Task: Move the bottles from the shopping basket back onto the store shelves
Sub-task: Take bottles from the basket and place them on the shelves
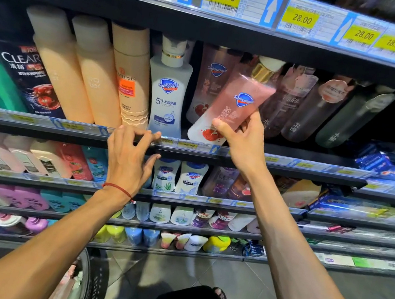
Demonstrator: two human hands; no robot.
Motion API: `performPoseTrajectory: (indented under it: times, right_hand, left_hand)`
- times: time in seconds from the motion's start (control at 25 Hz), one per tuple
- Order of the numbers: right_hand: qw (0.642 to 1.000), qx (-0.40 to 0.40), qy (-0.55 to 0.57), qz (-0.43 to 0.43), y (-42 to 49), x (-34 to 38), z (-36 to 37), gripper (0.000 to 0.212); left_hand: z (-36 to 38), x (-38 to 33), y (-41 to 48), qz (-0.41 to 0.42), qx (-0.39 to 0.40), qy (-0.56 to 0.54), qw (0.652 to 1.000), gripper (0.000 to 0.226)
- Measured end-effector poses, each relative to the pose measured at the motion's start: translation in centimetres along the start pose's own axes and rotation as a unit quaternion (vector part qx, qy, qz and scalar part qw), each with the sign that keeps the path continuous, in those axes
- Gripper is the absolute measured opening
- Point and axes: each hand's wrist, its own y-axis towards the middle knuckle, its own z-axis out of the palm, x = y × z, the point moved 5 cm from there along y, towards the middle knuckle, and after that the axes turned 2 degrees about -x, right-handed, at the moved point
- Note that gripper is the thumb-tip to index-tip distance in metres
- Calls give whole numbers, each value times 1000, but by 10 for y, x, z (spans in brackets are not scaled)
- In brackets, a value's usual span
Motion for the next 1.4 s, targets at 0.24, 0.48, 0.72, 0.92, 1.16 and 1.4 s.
performPoseTrajectory:
  times: [0.24, 0.48, 0.72, 0.92, 1.16, 1.4]
  right_hand:
    - [997, 49, -50, -14, 2, 0, 16, 40]
    - [996, 74, -39, -8, 6, -7, 15, 31]
    - [995, 83, -52, 1, 7, -8, 20, 34]
    - [993, 96, -69, 12, 9, -12, 28, 35]
    - [990, 98, -101, 0, -4, -6, 28, 42]
    - [942, -31, -295, -158, -53, 24, -2, 60]
  left_hand:
    - [0, -2, -1, -9, 4, 0, 1000, 46]
    - [4, -1, -1, -22, 9, -3, 1000, 47]
    - [3, -1, -1, -32, 15, 0, 999, 47]
    - [3, -2, -1, -43, 29, 2, 999, 46]
    - [-3, -6, 2, -58, 62, 17, 996, 48]
    - [-19, -17, 11, -27, 151, 55, 987, 56]
